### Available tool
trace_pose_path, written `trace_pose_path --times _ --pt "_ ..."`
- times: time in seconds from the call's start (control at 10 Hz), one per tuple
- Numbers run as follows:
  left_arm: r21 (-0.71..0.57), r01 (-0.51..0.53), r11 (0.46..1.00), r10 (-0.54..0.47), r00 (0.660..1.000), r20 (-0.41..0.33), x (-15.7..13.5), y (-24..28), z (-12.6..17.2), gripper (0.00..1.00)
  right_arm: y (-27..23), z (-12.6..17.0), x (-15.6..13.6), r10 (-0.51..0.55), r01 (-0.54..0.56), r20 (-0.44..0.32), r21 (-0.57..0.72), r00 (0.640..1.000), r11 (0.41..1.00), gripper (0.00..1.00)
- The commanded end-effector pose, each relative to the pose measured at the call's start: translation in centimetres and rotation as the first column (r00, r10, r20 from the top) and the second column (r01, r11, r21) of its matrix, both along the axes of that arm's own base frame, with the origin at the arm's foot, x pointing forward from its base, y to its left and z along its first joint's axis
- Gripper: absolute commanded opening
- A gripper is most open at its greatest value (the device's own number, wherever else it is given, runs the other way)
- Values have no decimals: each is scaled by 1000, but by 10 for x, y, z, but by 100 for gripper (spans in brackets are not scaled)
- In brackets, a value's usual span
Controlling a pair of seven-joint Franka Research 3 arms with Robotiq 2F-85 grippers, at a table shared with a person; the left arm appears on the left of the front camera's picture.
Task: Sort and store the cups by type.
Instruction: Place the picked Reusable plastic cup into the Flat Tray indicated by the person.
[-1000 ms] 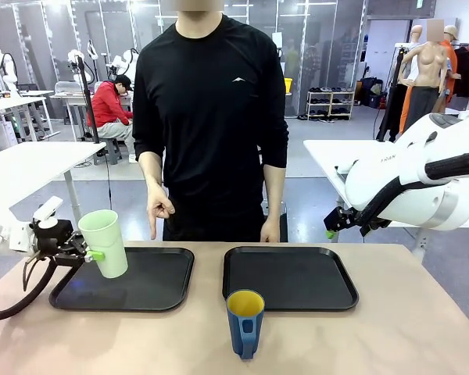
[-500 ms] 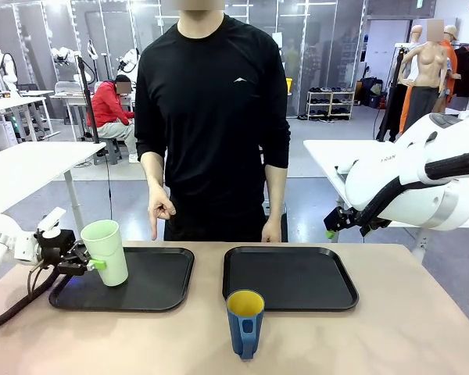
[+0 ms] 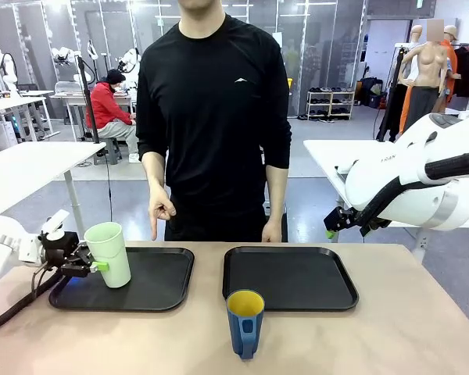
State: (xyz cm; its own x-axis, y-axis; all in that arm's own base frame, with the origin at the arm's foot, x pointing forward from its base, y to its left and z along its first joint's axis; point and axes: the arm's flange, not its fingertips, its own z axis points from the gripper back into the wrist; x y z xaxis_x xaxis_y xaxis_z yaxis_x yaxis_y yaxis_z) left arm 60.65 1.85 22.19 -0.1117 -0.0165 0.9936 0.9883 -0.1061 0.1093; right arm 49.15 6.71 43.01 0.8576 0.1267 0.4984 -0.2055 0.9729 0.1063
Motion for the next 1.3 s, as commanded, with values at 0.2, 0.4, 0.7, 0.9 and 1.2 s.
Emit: trace_pose_path --times 0.2,0.4,0.7,0.9,1.2 --pt "-12 2 1000 -2 999 -46 10 -1 -9 91 -1 1 -1 -1 1 2 5 1000 1000 100" --pt "-8 0 1000 -1 999 -52 11 -1 -11 100 -1 1 -1 -1 1 2 5 1000 1000 100" --pt "-1 -12 1000 12 998 -61 11 4 -11 100 -1 1 -1 -1 1 2 5 1000 1000 100" --pt "-1 -18 1000 18 998 -57 9 8 -9 100 -1 1 -1 -1 1 2 5 1000 1000 100" --pt "-13 -46 999 45 998 -37 -2 27 -3 100 -1 1 -1 -1 1 2 5 1000 1000 100"
